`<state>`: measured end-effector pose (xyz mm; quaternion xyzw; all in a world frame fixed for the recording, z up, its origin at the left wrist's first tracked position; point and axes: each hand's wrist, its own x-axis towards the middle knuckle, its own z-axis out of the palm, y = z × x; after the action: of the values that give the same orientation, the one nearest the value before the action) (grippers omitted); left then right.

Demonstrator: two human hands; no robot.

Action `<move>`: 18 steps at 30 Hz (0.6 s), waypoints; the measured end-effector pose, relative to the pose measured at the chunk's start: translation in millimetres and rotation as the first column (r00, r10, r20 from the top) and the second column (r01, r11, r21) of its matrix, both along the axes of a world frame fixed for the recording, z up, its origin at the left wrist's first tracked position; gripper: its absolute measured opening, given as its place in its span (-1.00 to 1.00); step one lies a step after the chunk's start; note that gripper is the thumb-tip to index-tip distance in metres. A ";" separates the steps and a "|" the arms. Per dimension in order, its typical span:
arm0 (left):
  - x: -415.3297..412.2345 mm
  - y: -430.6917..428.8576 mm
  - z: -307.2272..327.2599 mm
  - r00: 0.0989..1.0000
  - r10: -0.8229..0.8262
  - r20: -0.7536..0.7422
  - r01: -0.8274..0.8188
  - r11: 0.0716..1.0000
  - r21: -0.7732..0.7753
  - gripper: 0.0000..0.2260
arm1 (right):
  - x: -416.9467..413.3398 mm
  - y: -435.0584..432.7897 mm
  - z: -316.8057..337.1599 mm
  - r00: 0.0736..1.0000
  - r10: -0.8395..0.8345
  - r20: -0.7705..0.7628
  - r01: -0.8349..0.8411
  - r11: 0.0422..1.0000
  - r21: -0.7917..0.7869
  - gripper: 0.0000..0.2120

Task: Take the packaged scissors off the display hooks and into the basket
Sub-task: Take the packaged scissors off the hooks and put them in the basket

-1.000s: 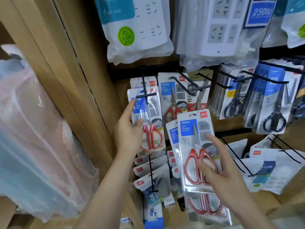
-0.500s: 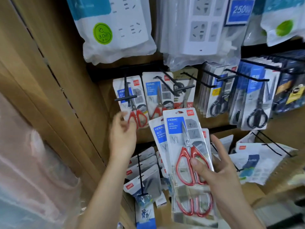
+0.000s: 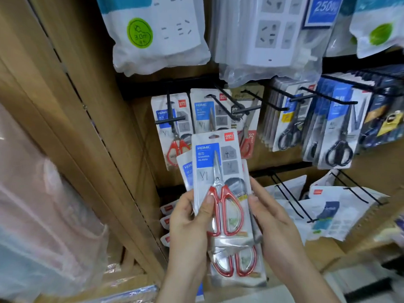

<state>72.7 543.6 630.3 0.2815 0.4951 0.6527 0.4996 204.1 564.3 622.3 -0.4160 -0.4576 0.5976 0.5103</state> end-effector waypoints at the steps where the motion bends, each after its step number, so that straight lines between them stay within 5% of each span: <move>1: -0.6 0.0 0.5 0.999 0.000 0.045 -0.001 1.000 0.002 -0.80 | 0.7 -0.5 0.7 1.000 0.020 -0.012 -0.020 1.000 -0.013 -0.71; 6: -7.7 2.4 -2.7 0.985 0.032 0.171 -0.032 0.999 -0.001 -0.75 | 6.5 -4.5 1.8 0.999 0.041 0.032 -0.039 0.998 -0.048 -0.73; 10: -18.7 -0.5 -3.6 0.979 0.070 0.190 -0.072 0.997 0.005 -0.77 | 12.7 -4.0 -0.9 0.989 -0.115 0.093 0.123 0.990 -0.077 -0.77; 15: -36.0 -7.6 -15.7 0.987 0.162 -0.005 -0.161 0.985 0.057 -0.62 | 37.2 3.5 2.6 0.944 -0.329 0.007 0.327 0.936 -0.128 -0.81; 18: -33.7 -11.6 -24.5 0.987 0.095 -0.129 -0.089 0.995 0.051 -0.54 | 40.8 4.8 4.0 0.945 -0.315 -0.085 0.299 0.940 -0.162 -0.81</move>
<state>38.9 532.0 605.9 0.3120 0.5245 0.6661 0.4289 244.9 569.1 626.3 -0.4855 -0.3132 0.5643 0.5897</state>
